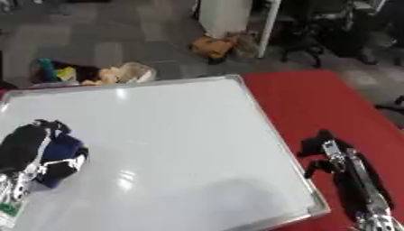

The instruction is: Wipe the whiteboard clean with a brush.

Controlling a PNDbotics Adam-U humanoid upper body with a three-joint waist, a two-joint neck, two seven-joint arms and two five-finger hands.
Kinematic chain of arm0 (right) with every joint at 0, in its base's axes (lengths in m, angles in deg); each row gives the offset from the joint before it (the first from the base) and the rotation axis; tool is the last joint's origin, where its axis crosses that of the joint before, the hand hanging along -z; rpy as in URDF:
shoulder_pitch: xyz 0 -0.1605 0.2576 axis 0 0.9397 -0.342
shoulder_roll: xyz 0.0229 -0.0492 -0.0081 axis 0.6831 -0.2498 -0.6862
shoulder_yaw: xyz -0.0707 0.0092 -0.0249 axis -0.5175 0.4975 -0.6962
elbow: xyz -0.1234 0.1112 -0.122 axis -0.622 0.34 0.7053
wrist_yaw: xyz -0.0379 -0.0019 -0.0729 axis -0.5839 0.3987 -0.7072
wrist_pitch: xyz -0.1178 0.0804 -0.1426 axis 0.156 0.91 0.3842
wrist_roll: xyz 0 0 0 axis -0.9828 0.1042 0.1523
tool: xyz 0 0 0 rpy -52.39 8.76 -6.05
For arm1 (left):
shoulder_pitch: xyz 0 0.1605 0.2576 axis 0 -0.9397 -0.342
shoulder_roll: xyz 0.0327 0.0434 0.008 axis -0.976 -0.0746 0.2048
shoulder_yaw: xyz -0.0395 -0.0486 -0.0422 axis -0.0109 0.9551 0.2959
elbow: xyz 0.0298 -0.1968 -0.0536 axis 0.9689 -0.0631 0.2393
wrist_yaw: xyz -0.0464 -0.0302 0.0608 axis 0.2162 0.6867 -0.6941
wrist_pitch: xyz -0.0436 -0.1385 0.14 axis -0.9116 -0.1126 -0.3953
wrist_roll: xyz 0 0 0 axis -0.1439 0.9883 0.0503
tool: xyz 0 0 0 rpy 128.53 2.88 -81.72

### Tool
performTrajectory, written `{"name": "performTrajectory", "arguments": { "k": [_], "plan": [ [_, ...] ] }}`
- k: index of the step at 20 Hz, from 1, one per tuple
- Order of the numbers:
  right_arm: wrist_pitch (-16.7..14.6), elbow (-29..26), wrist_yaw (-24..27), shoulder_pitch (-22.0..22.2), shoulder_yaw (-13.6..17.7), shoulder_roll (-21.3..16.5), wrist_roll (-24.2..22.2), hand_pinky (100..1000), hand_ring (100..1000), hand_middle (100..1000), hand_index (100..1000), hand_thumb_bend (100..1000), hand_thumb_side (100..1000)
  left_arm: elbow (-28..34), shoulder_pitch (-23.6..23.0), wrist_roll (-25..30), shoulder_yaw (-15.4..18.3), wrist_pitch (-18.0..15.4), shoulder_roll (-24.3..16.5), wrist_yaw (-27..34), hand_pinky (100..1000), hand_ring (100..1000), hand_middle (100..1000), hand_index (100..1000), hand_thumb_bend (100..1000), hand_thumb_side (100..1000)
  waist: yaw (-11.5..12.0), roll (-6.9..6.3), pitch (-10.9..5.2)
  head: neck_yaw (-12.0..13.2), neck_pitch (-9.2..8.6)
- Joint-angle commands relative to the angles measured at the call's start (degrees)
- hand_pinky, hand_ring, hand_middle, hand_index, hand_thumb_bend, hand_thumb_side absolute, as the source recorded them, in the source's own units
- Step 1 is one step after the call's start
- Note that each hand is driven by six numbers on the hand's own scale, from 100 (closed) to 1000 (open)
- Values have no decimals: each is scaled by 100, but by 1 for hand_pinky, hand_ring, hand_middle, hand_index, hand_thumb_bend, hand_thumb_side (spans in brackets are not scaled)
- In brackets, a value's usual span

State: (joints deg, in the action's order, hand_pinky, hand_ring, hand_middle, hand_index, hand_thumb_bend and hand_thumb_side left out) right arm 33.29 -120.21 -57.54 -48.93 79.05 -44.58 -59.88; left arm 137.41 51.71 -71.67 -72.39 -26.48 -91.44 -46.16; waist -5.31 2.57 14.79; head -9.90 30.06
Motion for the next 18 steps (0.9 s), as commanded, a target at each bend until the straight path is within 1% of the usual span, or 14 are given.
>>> {"name": "performTrajectory", "arguments": {
  "k": [1,7,9,14,18],
  "plan": [
    [-1,-123,-42,-34,26,-68,-20,312,583,492,601,100,842,-115,269,-58,49,7,63,-34,178,514,387,699,349,317,-29,9,-67,34,-76],
    [5,-123,-42,-50,0,-43,-51,311,583,491,601,100,843,-738,629,-207,82,12,319,-285,190,519,396,702,355,323,-80,37,-39,80,-81],
    [6,-123,-44,-51,-5,-34,-58,311,583,491,601,100,843,-942,713,-277,112,15,374,-376,207,526,405,705,356,328,-99,47,-25,95,-83],
    [11,-123,-42,-56,-14,-13,-66,310,583,491,601,100,843,-1471,821,-554,239,62,426,-581,235,532,420,713,346,338,-118,50,-7,108,-84],
    [21,-123,-46,-59,-12,-7,-67,310,583,491,601,100,843,-1739,806,-941,342,153,400,-703,235,523,415,714,346,335,-102,45,-9,108,-82]
  ]
}}
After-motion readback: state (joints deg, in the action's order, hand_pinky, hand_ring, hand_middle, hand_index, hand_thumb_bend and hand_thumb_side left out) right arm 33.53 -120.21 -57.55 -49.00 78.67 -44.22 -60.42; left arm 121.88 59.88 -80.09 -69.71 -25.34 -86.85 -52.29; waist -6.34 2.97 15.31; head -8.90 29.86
